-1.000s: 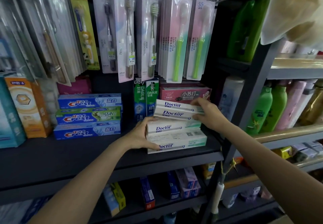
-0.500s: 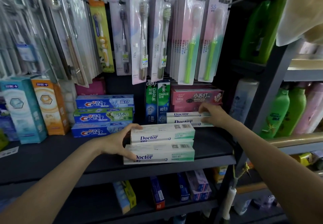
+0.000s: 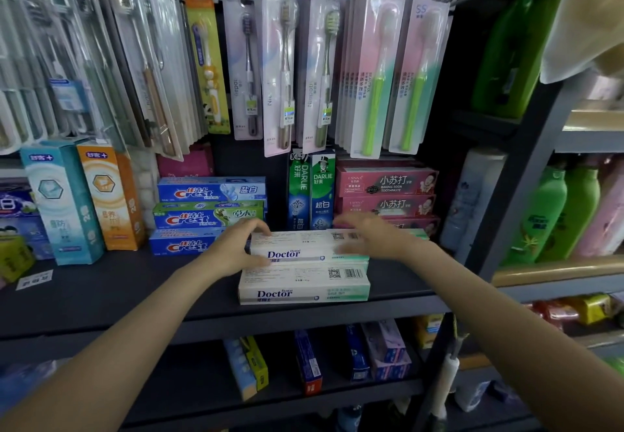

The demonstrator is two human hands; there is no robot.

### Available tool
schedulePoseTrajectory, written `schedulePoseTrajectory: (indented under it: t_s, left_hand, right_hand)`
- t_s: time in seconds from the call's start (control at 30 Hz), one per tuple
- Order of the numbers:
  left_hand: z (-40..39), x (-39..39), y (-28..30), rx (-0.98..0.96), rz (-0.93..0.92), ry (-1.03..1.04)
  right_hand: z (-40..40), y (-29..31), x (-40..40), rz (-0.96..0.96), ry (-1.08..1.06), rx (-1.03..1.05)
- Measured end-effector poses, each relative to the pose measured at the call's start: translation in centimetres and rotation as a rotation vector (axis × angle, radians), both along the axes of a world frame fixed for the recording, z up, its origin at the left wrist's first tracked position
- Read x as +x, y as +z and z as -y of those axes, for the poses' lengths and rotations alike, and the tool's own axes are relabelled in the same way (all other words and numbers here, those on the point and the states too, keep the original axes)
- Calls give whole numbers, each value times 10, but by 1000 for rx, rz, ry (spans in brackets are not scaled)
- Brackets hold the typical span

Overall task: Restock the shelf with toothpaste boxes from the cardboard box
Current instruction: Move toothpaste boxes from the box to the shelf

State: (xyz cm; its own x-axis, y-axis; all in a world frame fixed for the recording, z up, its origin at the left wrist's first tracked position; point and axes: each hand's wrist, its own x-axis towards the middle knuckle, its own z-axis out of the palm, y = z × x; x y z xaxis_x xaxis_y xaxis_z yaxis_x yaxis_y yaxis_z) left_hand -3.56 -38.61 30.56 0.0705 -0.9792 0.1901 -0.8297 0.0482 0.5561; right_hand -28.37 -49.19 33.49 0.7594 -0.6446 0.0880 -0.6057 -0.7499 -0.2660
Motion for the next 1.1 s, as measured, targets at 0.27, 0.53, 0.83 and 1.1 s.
schedulePoseTrajectory:
  t_s: [0.27,0.53,0.83,1.1]
  left_hand:
    - [18,-21,29,114,-495,5]
    - [24,-76,7,410,168,-235]
    - [20,-60,8,404,402,-306]
    - [8,-50,17,470,364,-349]
  right_hand:
    - [-10,9,17,-195,-12,-164]
    - [33,44,-49,-319,-172,-47]
    - [43,18,-70,-181,-240,203]
    - [39,-16,-37,-240,-265,-127]
